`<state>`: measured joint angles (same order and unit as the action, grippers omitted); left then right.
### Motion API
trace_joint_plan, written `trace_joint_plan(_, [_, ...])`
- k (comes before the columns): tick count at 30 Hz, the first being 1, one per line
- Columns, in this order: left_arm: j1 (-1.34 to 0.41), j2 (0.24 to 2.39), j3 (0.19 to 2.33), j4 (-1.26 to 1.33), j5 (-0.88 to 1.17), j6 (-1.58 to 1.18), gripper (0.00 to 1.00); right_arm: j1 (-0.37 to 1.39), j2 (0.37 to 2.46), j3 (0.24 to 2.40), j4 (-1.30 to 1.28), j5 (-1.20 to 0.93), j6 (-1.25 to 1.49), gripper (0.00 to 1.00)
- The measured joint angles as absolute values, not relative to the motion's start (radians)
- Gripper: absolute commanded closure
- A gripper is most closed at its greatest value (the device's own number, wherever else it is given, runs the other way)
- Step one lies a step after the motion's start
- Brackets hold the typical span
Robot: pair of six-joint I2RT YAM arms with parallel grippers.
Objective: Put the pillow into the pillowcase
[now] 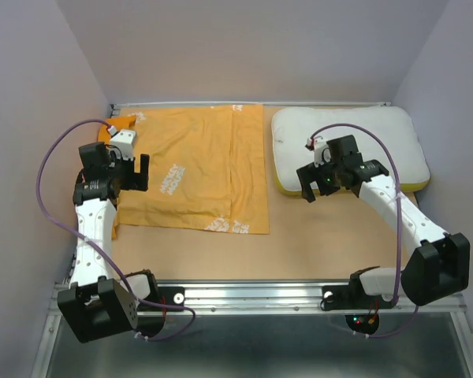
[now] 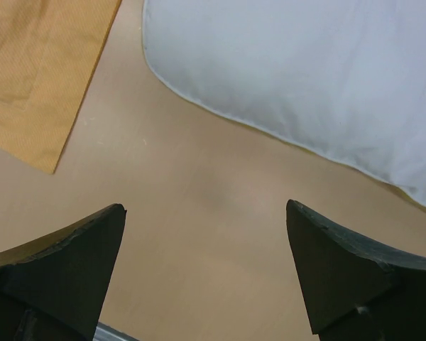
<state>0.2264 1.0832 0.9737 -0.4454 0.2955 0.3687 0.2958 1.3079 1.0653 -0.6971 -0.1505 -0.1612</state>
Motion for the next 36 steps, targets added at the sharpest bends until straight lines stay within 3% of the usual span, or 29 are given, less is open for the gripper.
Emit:
trace_joint_plan(7, [0.224, 1.098, 1.012, -0.451, 0.348, 0.347, 0.01, 0.296, 1.362, 1.117, -0.703, -0.164, -0.279, 0.00])
trace_joint_plan(19, [0.216, 1.151, 1.082, -0.461, 0.449, 0.347, 0.01, 0.244, 1.641, 1.379, -0.718, -0.121, -0.575, 0.00])
trace_joint_plan(29, [0.205, 1.185, 1.082, -0.468, 0.502, 0.350, 0.01, 0.082, 1.951, 1.634, -0.768, -0.226, -0.712, 0.00])
trace_joint_plan(36, [0.204, 1.197, 1.080, -0.473, 0.513, 0.350, 0.01, 0.036, 2.093, 1.686, -0.791, -0.337, -0.730, 0.00])
